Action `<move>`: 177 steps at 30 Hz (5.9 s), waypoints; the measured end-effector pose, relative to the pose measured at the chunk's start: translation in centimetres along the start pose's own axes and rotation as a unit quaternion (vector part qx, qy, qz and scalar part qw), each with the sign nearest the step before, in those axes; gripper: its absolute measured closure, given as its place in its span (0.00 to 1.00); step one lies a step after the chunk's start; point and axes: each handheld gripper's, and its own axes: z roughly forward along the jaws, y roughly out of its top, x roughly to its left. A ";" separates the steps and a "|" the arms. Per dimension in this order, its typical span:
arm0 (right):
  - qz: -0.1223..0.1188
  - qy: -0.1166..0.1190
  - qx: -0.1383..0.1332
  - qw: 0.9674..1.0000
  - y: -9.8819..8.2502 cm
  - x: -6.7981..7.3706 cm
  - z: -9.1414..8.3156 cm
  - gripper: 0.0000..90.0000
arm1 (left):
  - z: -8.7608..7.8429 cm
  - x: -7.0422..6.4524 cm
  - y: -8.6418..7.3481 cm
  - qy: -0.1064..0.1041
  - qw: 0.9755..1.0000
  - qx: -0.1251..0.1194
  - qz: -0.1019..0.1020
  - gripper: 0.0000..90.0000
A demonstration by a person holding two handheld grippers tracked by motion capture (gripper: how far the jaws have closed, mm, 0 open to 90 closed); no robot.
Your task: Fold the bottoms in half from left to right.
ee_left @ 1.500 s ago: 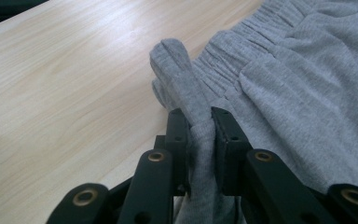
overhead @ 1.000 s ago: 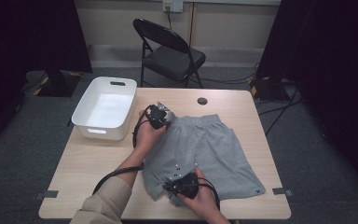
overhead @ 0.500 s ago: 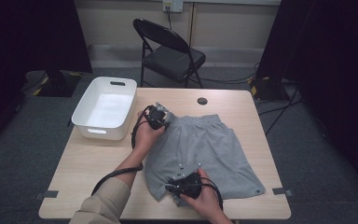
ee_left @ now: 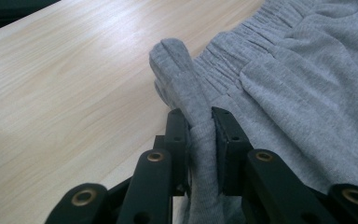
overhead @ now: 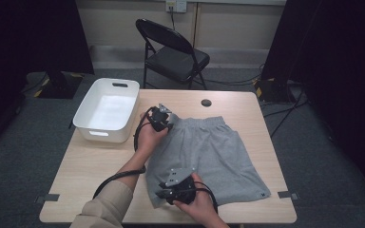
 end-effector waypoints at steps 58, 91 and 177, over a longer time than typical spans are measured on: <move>0.081 -0.010 -0.066 0.994 2.6 -2.1 -5.5 0.96 | -3.6 2.5 1.4 0.022 1.000 0.004 0.003 0.88; 0.054 0.030 -0.081 0.995 7.2 -0.1 -3.2 0.96 | -8.8 6.2 -0.9 0.050 0.999 0.008 -0.018 0.89; 0.105 0.025 -0.124 0.986 2.4 -2.4 -7.0 0.96 | -5.8 4.2 3.9 0.082 0.996 0.002 -0.037 0.88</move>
